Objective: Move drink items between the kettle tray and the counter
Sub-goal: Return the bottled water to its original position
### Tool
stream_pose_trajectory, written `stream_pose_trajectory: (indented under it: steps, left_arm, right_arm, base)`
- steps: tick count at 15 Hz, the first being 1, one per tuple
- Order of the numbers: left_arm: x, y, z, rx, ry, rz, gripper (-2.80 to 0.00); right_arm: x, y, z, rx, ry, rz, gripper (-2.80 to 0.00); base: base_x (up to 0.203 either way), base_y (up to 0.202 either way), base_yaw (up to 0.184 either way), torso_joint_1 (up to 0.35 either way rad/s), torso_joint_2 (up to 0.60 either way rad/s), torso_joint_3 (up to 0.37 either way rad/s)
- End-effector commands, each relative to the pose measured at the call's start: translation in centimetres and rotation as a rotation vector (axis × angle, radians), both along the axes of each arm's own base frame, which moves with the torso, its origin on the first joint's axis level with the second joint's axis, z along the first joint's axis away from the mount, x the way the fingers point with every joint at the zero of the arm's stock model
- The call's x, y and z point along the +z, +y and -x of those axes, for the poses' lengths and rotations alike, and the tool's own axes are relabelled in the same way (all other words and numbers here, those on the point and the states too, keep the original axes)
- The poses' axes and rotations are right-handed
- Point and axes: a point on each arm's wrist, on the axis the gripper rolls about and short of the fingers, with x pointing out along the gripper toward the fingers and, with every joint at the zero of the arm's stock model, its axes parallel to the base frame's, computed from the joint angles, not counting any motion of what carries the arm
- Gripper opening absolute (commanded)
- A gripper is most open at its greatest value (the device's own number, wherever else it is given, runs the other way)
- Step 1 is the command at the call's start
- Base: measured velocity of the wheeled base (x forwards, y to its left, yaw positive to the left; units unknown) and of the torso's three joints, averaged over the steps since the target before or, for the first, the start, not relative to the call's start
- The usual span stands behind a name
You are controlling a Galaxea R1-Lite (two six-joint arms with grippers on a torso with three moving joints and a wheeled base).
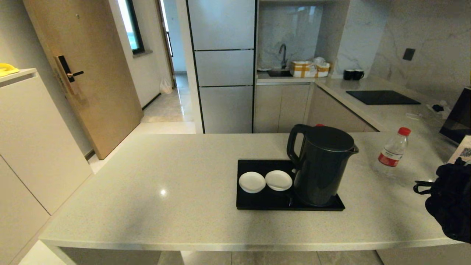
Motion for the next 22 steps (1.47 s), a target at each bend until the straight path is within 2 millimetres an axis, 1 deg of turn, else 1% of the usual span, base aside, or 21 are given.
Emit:
stream_pose_trajectory:
  steps: [1,4,6,11,16,19,22]
  left_arm:
    - [0.0,0.0,0.0,0.001,0.0,0.0,-2.8]
    - [0.0,0.0,0.0,0.0,-0.001,0.0,-2.8]
    - [0.0,0.0,0.0,0.0,-0.001,0.0,-2.8]
    - [0.0,0.0,0.0,0.002,-0.001,0.0,-2.8]
    - [0.0,0.0,0.0,0.001,0.001,0.0,-2.8]
    - [0.0,0.0,0.0,0.0,0.001,0.0,-2.8]
    - [0.0,0.0,0.0,0.0,0.001,0.0,-2.8]
  right_arm:
    - [0.1,-1.5,0.0,-0.043,-0.009,0.018,-2.8]
    - [0.3,-3.0,0.1,-0.106,0.001,0.041,-2.8]
    - [0.3,-4.7,0.1,-0.158,0.017,0.059,-2.8]
    - [0.2,-7.1,0.0,-0.204,0.029,0.06,-2.8]
    - [-1.4,-9.6,-1.4,-0.231,0.032,0.061,-2.8]
    - [-2.1,-10.2,-2.1,-0.227,0.033,0.061,-2.8]
    - [-2.2,-10.9,-2.7,-0.232,0.031,0.067,-2.8]
  base:
    - [0.0,0.0,0.0,0.0,0.0,0.0]
    - [0.0,0.0,0.0,0.0,0.0,0.0]
    - [0.0,0.0,0.0,0.0,0.0,0.0]
    - [0.0,0.0,0.0,0.0,0.0,0.0]
    - [0.0,0.0,0.0,0.0,0.0,0.0]
    - [0.0,0.0,0.0,0.0,0.0,0.0]
    - [0.0,0.0,0.0,0.0,0.0,0.0]
